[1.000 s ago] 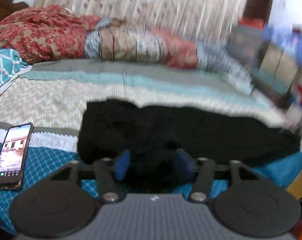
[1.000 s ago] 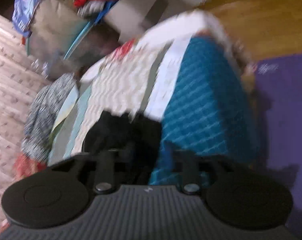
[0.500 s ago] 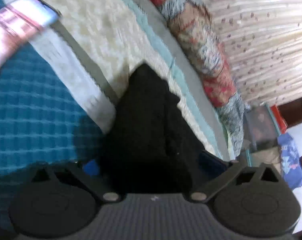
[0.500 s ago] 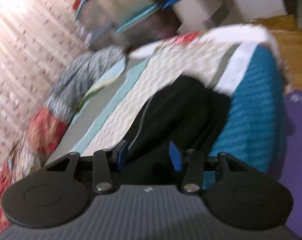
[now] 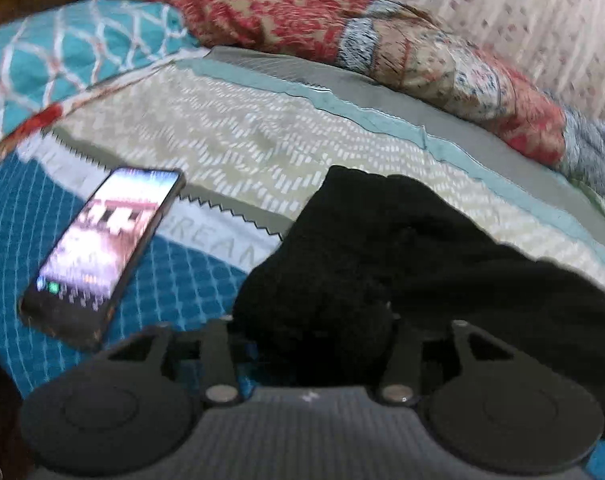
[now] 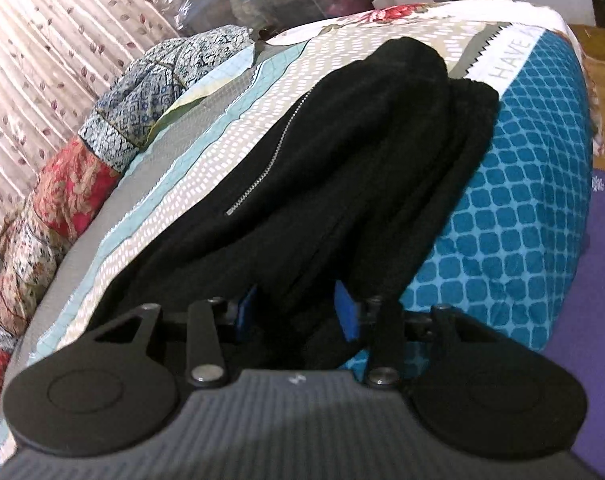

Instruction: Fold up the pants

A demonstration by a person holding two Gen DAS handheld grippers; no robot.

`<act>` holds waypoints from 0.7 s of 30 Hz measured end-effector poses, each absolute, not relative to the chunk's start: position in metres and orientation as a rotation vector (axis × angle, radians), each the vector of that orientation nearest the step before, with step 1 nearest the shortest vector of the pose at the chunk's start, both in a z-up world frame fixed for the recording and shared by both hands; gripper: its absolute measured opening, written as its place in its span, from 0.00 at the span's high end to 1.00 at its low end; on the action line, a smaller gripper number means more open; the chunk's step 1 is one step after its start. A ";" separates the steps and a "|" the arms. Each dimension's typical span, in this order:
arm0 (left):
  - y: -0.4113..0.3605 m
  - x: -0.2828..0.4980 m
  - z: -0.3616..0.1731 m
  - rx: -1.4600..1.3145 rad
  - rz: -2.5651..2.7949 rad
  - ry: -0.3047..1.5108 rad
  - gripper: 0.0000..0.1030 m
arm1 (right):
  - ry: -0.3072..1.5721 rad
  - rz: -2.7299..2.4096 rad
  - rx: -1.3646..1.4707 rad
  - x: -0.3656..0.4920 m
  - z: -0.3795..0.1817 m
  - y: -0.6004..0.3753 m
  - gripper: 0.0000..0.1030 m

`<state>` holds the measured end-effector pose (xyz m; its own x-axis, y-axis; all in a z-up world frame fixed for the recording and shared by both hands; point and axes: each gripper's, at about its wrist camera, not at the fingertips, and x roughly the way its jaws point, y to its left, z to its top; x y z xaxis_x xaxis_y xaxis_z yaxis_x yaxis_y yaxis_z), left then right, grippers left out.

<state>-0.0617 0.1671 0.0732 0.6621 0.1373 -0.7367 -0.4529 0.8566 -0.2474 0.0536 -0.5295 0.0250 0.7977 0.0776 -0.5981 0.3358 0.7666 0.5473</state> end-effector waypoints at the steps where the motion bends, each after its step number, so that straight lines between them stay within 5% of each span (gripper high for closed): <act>1: 0.169 -0.065 0.078 -0.463 0.330 0.781 0.40 | 0.647 -0.142 0.701 0.051 0.028 -0.531 0.56; 4: 0.183 -0.085 0.103 -0.514 0.333 0.736 0.27 | 0.588 -0.130 0.725 0.033 0.039 -0.534 0.56; 14: 0.195 -0.075 0.156 -0.478 0.430 0.572 0.29 | 0.371 -0.321 0.788 0.011 0.055 -0.612 0.53; 18: 0.150 -0.014 0.145 -0.393 0.275 0.620 0.29 | 0.377 -0.312 0.767 0.045 0.057 -0.623 0.30; 20: 0.125 0.014 0.132 -0.362 0.207 0.671 0.29 | 0.414 -0.290 0.743 0.064 0.056 -0.629 0.30; 21: 0.112 0.028 0.123 -0.351 0.175 0.700 0.29 | 0.442 -0.264 0.741 0.073 0.056 -0.630 0.42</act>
<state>0.0283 0.1120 0.1230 0.7531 0.0406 -0.6567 -0.2736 0.9270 -0.2565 0.0728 -0.6300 0.0558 0.8765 -0.0767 -0.4753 0.3822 0.7114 0.5899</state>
